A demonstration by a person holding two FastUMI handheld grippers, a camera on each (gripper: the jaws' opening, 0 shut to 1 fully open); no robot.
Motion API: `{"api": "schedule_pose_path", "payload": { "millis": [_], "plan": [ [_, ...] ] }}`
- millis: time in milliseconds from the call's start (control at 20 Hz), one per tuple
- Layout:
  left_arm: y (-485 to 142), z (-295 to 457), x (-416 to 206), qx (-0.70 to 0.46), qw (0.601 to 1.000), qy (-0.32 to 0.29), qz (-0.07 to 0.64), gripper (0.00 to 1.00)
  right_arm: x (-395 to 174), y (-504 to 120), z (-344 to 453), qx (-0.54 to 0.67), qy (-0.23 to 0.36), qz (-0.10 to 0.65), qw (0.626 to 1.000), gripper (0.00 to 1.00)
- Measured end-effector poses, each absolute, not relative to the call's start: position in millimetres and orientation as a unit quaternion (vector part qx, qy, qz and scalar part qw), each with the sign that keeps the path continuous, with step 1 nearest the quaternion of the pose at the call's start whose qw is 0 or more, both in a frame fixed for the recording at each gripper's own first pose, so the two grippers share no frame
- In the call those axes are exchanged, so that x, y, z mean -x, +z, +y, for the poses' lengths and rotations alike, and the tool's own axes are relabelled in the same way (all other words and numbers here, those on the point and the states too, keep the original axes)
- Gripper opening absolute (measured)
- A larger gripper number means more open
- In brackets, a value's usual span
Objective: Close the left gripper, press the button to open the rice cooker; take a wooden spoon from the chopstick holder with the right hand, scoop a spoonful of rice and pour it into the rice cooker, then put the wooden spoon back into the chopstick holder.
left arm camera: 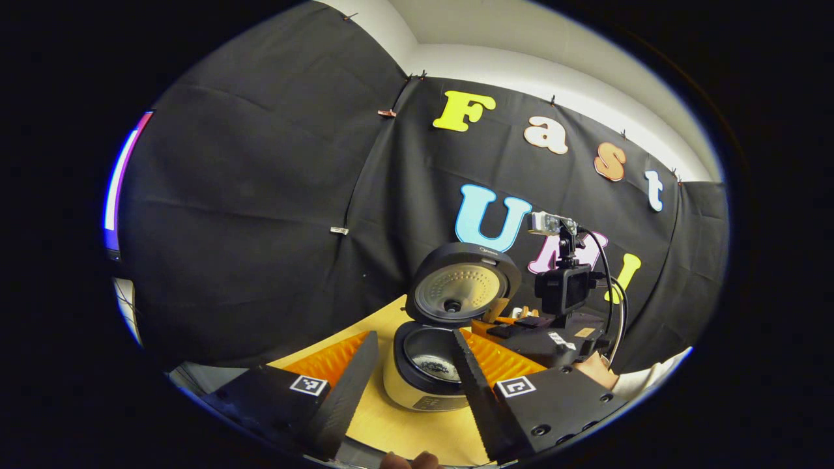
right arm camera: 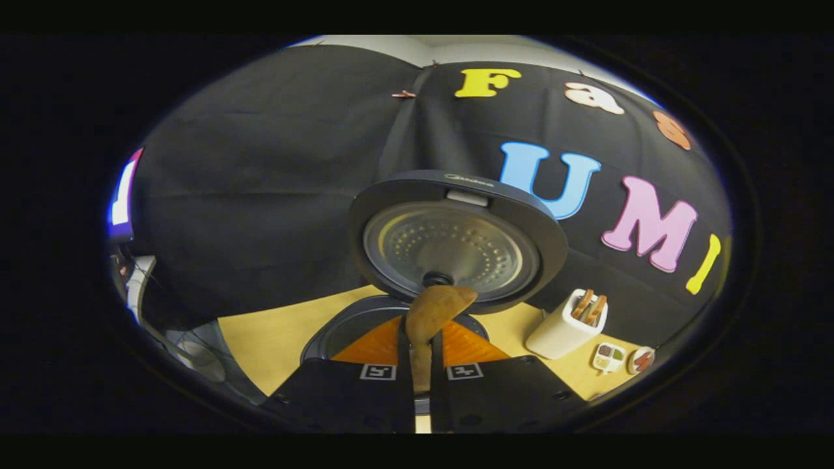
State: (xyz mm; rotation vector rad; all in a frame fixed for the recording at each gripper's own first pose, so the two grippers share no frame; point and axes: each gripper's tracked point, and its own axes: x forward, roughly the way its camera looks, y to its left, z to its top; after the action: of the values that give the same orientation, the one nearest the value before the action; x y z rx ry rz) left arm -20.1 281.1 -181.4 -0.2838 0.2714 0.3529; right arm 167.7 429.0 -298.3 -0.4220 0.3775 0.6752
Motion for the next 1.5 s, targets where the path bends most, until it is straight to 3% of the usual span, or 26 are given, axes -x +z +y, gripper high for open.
{"api": "schedule_pose_path", "payload": {
  "millis": [50, 200, 250, 400, 450, 650, 700, 750, 1000, 1100, 1150, 1500],
  "plan": [
    [-181.3, 281.4, 20.2, 0.14, 0.965, 0.175, 0.133, 0.8, -165.1, -298.1, 430.9, 0.215, 0.331, 0.174, 0.902, 0.18],
    [-180.4, 281.9, 22.5, 0.139, 0.965, 0.177, 0.134, 0.8, -158.0, -292.9, 433.7, 0.227, 0.336, 0.161, 0.9, 0.09],
    [-180.5, 281.7, 22.3, 0.14, 0.965, 0.177, 0.133, 0.8, -155.9, -290.9, 434.1, 0.22, 0.339, 0.162, 0.9, 0.18],
    [-180.0, 278.8, 21.5, 0.138, 0.966, 0.175, 0.133, 0.8, -156.3, -282.3, 429.5, 0.135, 0.334, 0.2, 0.911, 0.1],
    [-180.1, 277.9, 21.5, 0.139, 0.966, 0.173, 0.133, 0.8, -159.3, -276.5, 423.7, 0.106, 0.327, 0.21, 0.915, 0.13],
    [-179.6, 270.2, 16.9, 0.139, 0.967, 0.165, 0.134, 0.8, -169.4, -245.5, 395.0, 0.015, 0.297, 0.228, 0.927, 0.1],
    [-179.0, 268.3, 15.6, 0.139, 0.967, 0.163, 0.134, 0.79, -170.7, -239.0, 384.7, -0.011, 0.29, 0.233, 0.928, 0.17],
    [-178.8, 265.5, 14.1, 0.139, 0.968, 0.161, 0.134, 0.8, -172.3, -233.4, 373.0, -0.032, 0.281, 0.237, 0.929, 0.13],
    [-175.3, 248.0, 1.0, 0.127, 0.971, 0.15, 0.134, 0.79, -176.7, -210.0, 304.1, -0.115, 0.244, 0.245, 0.931, 0.1],
    [-174.7, 235.4, -4.4, 0.131, 0.971, 0.147, 0.137, 0.8, -178.3, -198.0, 269.2, -0.158, 0.225, 0.248, 0.929, 0.13],
    [-173.4, 224.7, -8.8, 0.133, 0.972, 0.139, 0.136, 0.79, -181.4, -190.7, 248.8, -0.178, 0.215, 0.242, 0.929, 0.09],
    [-172.2, 170.5, -17.5, 0.115, 0.973, 0.131, 0.152, 0.8, -201.3, -172.7, 67.1, -0.277, 0.102, 0.221, 0.929, 0.18]
  ]
}}
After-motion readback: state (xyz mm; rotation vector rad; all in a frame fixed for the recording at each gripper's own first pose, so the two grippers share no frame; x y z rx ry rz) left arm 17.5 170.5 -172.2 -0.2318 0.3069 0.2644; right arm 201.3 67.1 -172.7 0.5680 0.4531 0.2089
